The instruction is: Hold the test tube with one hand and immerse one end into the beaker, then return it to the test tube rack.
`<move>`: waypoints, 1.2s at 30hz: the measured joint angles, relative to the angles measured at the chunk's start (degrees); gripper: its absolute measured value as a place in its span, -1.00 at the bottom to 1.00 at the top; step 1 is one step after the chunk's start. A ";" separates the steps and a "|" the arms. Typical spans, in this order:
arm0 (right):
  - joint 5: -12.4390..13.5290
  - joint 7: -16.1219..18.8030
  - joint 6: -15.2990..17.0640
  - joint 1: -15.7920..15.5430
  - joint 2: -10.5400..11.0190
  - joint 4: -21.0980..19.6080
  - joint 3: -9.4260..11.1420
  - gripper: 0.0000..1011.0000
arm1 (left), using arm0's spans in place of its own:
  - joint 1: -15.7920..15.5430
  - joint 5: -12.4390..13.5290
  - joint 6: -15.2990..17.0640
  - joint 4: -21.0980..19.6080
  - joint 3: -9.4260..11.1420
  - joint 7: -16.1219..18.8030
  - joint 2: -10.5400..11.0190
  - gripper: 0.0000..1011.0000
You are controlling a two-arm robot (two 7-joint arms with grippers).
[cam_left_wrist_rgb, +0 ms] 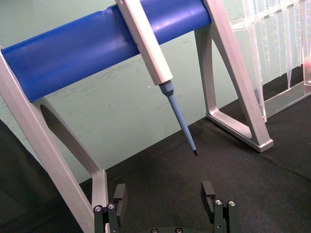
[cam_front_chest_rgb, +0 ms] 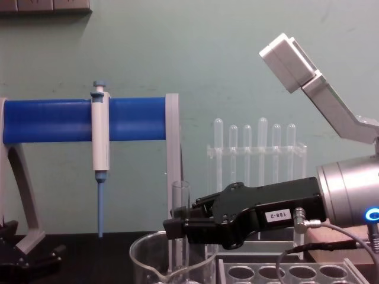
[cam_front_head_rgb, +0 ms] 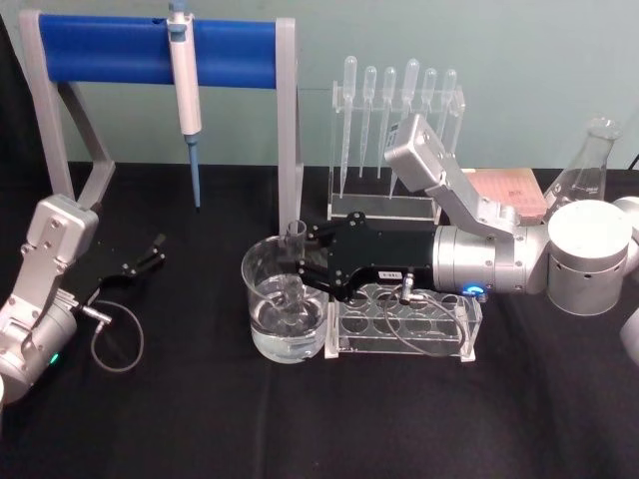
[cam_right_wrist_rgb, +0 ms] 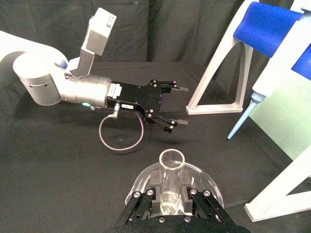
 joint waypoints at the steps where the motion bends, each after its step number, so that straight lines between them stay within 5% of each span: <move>1: 0.00 0.00 0.00 0.00 0.00 0.00 0.00 -0.52 | 0.00 0.00 0.00 0.00 0.00 0.00 0.00 0.98; 36: 0.00 0.00 0.00 0.00 0.00 0.00 0.00 -0.52 | 0.00 0.00 0.00 0.00 0.00 0.00 0.00 0.98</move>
